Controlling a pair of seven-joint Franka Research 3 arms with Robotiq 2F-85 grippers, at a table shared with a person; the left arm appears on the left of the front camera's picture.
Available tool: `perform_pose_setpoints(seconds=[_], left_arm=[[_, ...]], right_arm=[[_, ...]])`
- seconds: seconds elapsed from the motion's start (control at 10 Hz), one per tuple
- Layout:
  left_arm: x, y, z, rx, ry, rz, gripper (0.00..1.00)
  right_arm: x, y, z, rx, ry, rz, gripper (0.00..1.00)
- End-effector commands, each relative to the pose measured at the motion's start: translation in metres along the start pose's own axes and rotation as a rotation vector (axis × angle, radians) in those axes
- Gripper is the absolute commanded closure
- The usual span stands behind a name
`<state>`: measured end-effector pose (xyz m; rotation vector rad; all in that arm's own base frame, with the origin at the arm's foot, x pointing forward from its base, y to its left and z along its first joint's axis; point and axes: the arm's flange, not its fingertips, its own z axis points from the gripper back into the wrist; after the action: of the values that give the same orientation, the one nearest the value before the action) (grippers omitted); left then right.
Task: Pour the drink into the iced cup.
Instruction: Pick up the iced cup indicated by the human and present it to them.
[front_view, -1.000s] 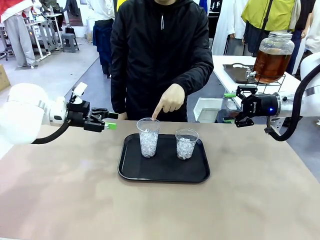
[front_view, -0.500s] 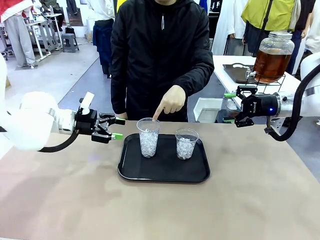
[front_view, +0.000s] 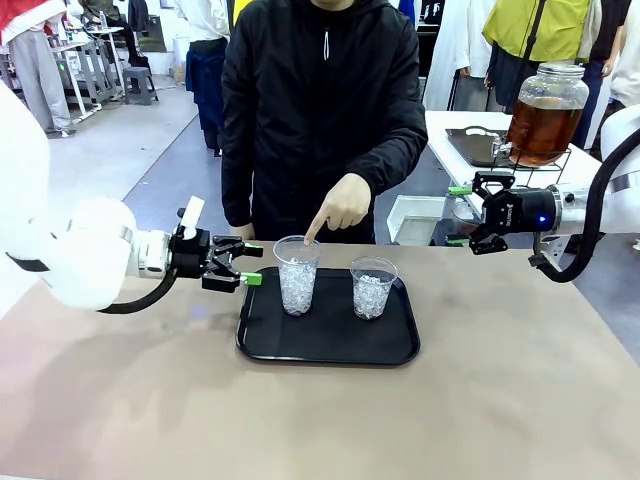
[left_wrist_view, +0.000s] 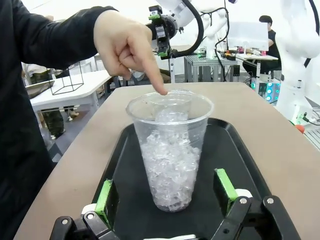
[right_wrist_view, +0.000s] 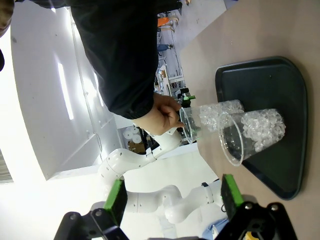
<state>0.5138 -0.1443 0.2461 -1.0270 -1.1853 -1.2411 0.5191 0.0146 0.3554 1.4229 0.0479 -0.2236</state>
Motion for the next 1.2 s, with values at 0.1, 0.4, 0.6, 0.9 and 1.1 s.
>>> perform_pose_setpoints(seconds=[0.1,0.4,0.6,0.9,1.1], left_arm=[[-0.006,0.006,-0.011,0.024,-0.010,-0.042,0.00],[-0.011,0.005,-0.021,0.001,-0.031,-0.025,0.00],[-0.013,0.005,-0.029,-0.015,-0.033,-0.021,0.00],[-0.014,0.010,-0.041,-0.031,-0.039,-0.022,0.00],[-0.016,0.014,-0.048,-0.031,-0.041,-0.022,0.00]], right_arm=[[0.000,0.001,0.001,0.002,-0.001,0.001,0.00],[0.000,0.001,0.001,0.002,-0.001,0.001,0.00],[0.000,0.001,0.001,0.002,-0.001,0.001,0.00],[0.000,0.001,0.001,0.002,-0.001,0.001,0.00],[0.000,0.001,0.001,0.002,-0.001,0.001,0.00]])
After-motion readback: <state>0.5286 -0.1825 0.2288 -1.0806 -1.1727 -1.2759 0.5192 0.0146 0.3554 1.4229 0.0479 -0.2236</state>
